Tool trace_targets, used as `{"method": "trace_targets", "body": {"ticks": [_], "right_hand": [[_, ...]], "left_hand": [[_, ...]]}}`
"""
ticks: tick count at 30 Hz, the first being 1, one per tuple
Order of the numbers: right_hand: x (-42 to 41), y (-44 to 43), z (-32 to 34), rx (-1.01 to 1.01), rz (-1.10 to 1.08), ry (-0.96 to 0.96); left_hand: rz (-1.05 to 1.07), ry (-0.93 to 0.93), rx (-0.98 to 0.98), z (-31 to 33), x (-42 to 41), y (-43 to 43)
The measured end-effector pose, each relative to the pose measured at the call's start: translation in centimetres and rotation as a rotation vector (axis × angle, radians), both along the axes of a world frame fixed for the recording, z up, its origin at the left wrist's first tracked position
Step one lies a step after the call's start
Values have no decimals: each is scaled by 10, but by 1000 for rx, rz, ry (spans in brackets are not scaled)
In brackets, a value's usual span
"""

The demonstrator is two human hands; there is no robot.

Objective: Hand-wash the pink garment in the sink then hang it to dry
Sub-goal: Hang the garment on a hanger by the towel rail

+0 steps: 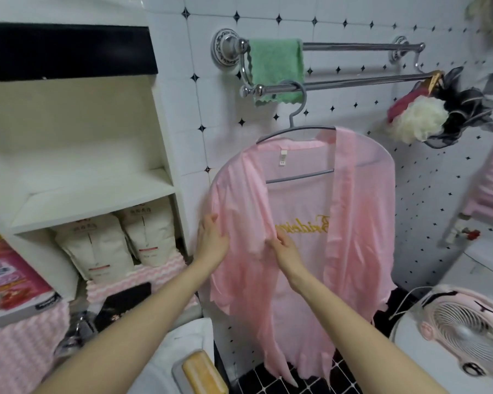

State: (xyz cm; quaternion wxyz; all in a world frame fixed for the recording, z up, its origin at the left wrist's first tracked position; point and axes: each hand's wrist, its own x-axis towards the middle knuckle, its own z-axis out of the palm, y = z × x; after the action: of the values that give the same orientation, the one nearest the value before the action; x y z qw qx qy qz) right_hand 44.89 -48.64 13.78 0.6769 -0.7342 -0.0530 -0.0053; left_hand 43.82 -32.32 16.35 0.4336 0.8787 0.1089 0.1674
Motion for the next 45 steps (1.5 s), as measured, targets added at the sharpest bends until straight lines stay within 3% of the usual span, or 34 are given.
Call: {"method": "trace_targets", "body": {"ticks": [5, 11, 13, 16, 19, 23, 32, 36, 40, 43, 45], "right_hand": [[-32, -36, 9, 134, 197, 97], [-47, -60, 21, -139, 382, 267], [-50, -65, 18, -58, 445, 320], [-61, -71, 14, 115, 514, 389], [-67, -75, 10, 139, 508, 403], [-63, -78, 5, 54, 417, 351], [-60, -76, -3, -99, -130, 50], [-69, -72, -8, -304, -45, -90], [-68, -70, -11, -469, -279, -380], [-73, -56, 1, -599, 39, -287], [-69, -51, 14, -428, 13, -160]], "left_hand": [[89, 180, -47, -58, -25, -10], [90, 369, -216, -116, -42, 6], [80, 381, -225, -125, -44, 14], [-105, 391, -400, -127, -54, 10], [-117, 381, -365, -130, -64, 3], [-98, 310, -264, -138, -83, 15], [101, 103, -312, -97, -162, 89], [182, 45, -272, -77, -188, 116], [267, -43, -46, -54, -201, 128], [311, -102, 33, -37, -207, 139], [321, -104, 35, -27, -211, 149]]}}
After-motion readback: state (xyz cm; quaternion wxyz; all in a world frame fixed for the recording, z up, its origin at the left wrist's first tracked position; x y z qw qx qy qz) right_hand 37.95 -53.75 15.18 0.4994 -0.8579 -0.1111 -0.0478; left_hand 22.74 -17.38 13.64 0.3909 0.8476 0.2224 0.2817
